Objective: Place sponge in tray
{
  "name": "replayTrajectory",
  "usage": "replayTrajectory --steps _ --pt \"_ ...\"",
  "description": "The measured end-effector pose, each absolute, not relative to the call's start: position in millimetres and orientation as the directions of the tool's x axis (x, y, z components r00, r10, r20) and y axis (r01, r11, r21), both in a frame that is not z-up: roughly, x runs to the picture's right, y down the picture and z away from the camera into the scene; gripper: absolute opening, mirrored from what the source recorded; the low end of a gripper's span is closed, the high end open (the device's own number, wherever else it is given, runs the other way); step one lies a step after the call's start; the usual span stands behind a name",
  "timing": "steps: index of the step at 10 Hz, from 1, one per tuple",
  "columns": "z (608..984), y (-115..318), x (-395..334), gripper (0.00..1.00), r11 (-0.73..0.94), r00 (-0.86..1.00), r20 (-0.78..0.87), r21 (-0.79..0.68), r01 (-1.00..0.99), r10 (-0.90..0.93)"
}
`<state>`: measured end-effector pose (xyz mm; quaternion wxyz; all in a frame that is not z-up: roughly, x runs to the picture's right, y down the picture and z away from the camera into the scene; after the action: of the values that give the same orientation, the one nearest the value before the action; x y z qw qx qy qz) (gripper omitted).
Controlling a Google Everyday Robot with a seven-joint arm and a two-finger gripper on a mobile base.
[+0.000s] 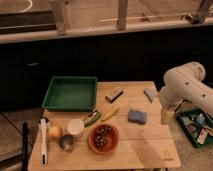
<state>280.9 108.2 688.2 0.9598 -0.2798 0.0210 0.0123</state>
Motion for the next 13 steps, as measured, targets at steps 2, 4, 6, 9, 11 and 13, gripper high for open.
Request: replayTrajectory --steps 2,4,6,9,11,13 --pt "698.6 112.4 255.4 0.80 0.844 0.999 -0.029 -0.537 0.008 -0.028" --pt "707.3 115.5 227.5 0.80 0.844 0.998 -0.014 -0.534 0.048 -0.066" --pt "713.3 116.7 220.1 0.80 0.844 0.996 -0.002 -0.531 0.070 -0.084" --pt "721.6 115.6 201.6 0.80 0.846 0.993 0.025 -0.522 0.110 -0.114" --pt "729.1 116.7 174.5 0.80 0.844 0.989 0.046 -0.517 0.142 -0.139" --pt "734.2 118.2 169.1 0.80 0.843 0.986 0.060 -0.513 0.163 -0.154"
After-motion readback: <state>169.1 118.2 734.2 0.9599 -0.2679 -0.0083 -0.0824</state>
